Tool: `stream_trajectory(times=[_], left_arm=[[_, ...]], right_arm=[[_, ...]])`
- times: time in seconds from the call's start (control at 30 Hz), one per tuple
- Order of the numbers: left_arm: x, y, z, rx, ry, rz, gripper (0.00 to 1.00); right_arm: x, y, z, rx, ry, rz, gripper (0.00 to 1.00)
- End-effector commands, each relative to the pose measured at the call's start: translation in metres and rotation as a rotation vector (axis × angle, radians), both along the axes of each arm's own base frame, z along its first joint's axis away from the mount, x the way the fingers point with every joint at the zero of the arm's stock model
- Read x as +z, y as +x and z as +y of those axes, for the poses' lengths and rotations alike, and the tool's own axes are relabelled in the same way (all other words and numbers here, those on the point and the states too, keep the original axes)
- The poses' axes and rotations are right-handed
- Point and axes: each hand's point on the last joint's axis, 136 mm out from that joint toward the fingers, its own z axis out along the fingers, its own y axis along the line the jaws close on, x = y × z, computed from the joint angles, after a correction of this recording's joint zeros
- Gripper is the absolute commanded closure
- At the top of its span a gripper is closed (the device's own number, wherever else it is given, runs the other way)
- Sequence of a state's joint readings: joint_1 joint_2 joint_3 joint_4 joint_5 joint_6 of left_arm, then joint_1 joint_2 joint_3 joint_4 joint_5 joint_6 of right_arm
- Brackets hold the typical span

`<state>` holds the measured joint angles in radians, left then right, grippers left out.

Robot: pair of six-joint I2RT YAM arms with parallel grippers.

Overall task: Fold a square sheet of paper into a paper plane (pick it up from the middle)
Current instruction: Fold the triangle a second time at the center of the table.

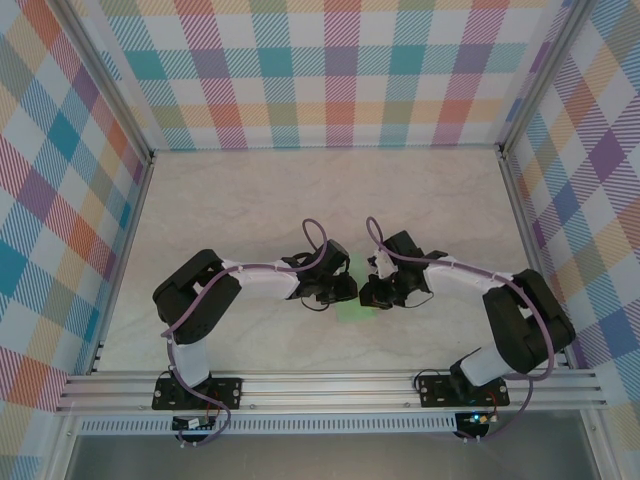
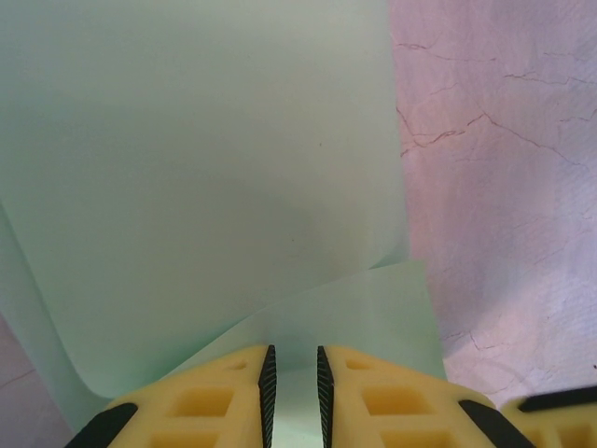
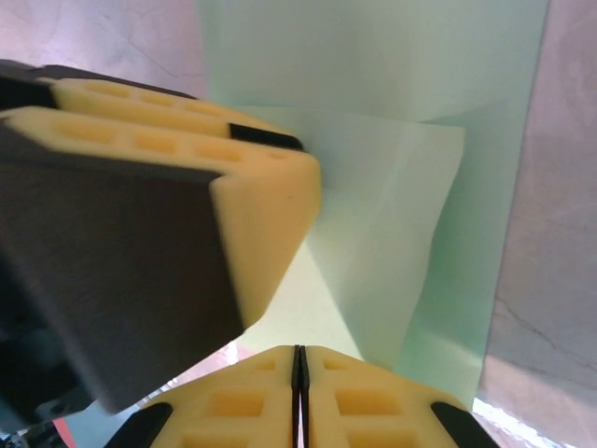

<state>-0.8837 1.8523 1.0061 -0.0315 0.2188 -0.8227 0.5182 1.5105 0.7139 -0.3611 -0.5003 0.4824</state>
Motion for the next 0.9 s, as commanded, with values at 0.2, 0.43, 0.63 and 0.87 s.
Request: stream_trajectory(times=[0.2, 0.43, 0.63, 0.87], left_arm=[[-0.005, -0.01, -0.001, -0.029, 0.03, 0.012, 0.79], [-0.009, -0.01, 0.0, -0.028, 0.038, 0.017, 0.79], [-0.011, -0.012, 0.002, -0.031, 0.045, 0.021, 0.79], [-0.01, -0.011, 0.003, -0.027, 0.05, 0.019, 0.79]], right_arm=[[-0.01, -0.003, -0.006, 0.026, -0.006, 0.046, 0.88], [-0.017, 0.0, -0.011, 0.035, -0.038, 0.023, 0.87], [-0.029, -0.002, -0.015, 0.044, -0.073, 0.052, 0.88], [-0.031, -0.003, -0.022, 0.04, -0.113, 0.048, 0.87]])
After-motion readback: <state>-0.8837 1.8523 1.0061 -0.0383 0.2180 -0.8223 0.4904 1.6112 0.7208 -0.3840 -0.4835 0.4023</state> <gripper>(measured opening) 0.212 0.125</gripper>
